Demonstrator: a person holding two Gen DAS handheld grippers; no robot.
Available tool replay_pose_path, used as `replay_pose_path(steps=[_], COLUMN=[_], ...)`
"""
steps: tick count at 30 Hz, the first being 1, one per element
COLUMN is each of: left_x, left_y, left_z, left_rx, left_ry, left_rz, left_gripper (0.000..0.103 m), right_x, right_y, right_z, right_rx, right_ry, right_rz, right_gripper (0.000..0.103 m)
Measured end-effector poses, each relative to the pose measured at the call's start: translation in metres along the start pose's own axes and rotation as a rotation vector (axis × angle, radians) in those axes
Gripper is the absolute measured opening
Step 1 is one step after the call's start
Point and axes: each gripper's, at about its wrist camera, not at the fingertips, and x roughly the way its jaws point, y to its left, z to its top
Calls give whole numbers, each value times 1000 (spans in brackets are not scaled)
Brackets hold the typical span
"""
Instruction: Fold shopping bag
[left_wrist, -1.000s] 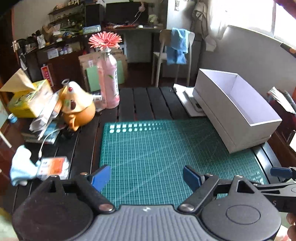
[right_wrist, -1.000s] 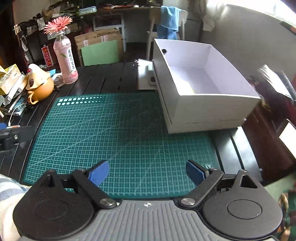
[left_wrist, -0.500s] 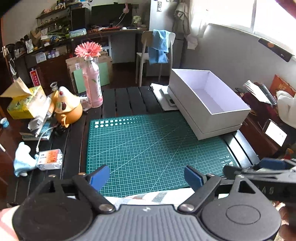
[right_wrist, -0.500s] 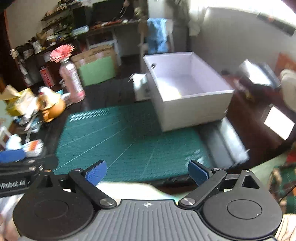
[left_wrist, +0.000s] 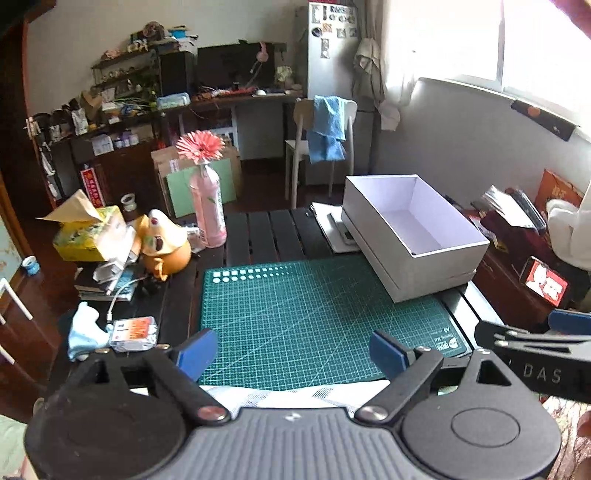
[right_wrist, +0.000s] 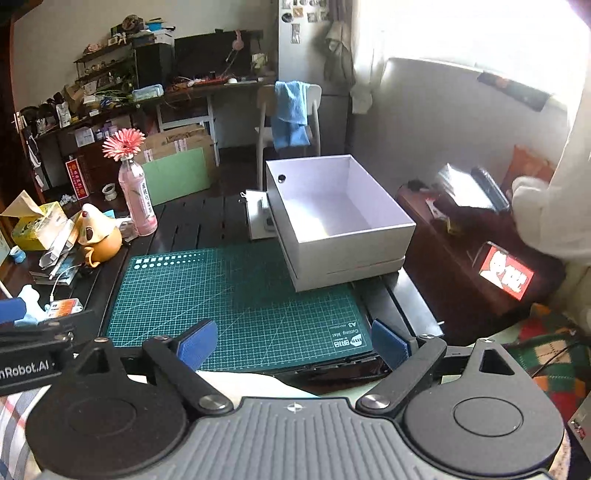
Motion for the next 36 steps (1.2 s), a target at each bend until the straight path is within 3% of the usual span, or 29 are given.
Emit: replay_pose_path(steps=[12,36], left_x=[-12,-14], left_y=[0,4], left_z=[1,-1], left_rx=[-6,-9], left_ry=[-7,-14], left_rz=[12,17], left_gripper=[90,90], right_x=[-21,-19], right_y=[4,6], right_z=[2,0], right_rx=[2,4], right_ry=[-41,-22], right_rz=[21,34], right_gripper=[96,97])
